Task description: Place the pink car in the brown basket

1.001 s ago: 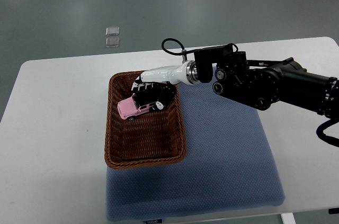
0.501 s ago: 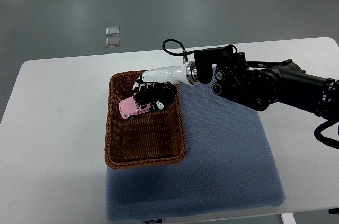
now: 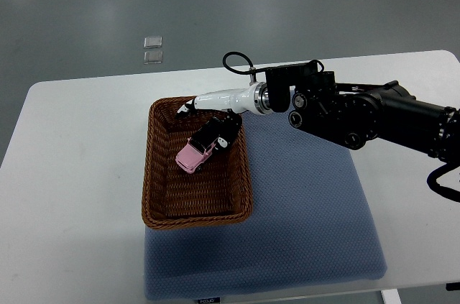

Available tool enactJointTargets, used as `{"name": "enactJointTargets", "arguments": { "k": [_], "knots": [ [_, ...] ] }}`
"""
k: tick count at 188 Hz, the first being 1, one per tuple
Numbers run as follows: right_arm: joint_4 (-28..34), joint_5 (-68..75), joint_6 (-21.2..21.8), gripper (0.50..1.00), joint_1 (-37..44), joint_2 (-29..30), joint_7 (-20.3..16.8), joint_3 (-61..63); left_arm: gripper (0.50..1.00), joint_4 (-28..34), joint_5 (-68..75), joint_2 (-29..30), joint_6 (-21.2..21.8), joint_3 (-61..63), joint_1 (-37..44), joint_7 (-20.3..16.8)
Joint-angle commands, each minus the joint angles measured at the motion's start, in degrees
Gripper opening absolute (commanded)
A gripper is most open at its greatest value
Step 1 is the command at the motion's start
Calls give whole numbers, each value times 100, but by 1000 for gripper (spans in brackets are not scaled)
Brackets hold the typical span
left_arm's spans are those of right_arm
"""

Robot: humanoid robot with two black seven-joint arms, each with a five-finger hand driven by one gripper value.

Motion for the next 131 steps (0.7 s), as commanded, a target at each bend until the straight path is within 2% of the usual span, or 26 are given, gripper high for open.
{"name": "enactJointTargets", "arguments": {
  "k": [1,50,75,104,131],
  "knots": [
    [-4,76,0,903,17,-50,8,99,1000,-8,0,0,2,0,2,-1],
    [-154,1280,334,901,-185,-349,-19,1128,1000,1,0,0,2,0,2,-1],
    [-540,2335,510,901,-458,-516,-45,1602,1000,1,0,0,2,0,2,-1],
    [-1120,3775,853,901,-879,-577,-370,2086,1000,1,0,0,2,0,2,-1],
    [-1621,4874,1046,901,-1161,-577,-432,2182,1000,1,0,0,2,0,2,-1]
  ]
}}
